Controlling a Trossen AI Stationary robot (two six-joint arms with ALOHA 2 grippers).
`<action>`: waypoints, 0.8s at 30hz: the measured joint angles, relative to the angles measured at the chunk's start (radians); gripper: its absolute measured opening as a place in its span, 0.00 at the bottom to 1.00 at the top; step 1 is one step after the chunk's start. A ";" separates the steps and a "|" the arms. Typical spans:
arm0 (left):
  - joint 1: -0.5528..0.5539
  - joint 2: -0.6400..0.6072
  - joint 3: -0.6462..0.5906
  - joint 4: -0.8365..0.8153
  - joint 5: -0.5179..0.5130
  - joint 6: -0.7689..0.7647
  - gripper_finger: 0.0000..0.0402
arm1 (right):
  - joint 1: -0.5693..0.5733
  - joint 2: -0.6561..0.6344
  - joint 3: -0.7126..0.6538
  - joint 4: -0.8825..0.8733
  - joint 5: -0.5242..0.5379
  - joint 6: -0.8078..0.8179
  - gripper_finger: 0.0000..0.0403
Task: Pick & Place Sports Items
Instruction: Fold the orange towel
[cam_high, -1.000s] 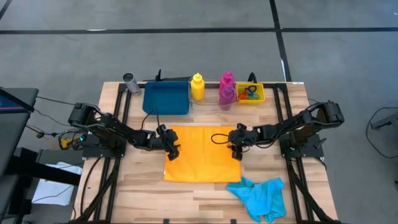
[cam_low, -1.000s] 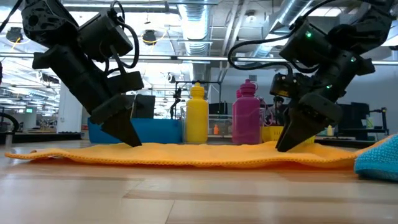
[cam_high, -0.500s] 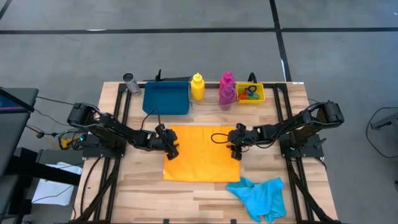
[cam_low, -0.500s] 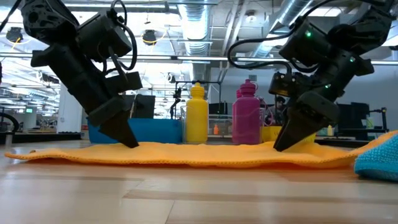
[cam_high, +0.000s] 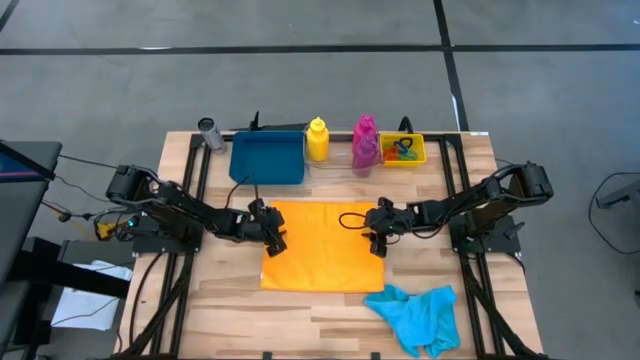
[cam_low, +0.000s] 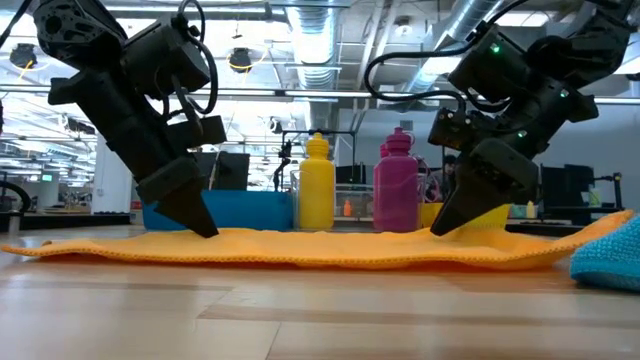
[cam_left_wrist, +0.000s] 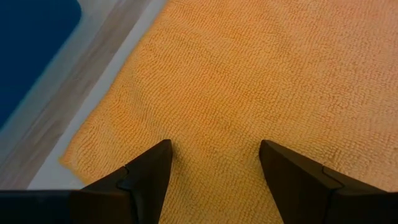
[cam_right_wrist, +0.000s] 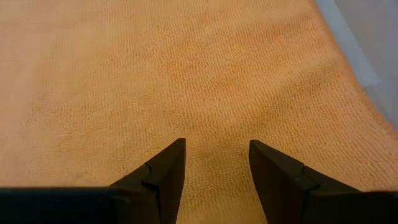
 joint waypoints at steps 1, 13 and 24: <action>0.000 0.000 0.000 0.000 0.001 0.000 0.60 | 0.000 0.000 0.000 0.000 0.000 -0.008 0.42; 0.000 -0.014 -0.004 -0.012 0.007 0.003 0.60 | -0.008 0.186 0.007 0.220 -0.035 -0.055 0.42; 0.000 -0.175 -0.008 -0.266 0.021 0.004 0.60 | -0.007 0.237 0.068 0.208 -0.047 -0.075 0.42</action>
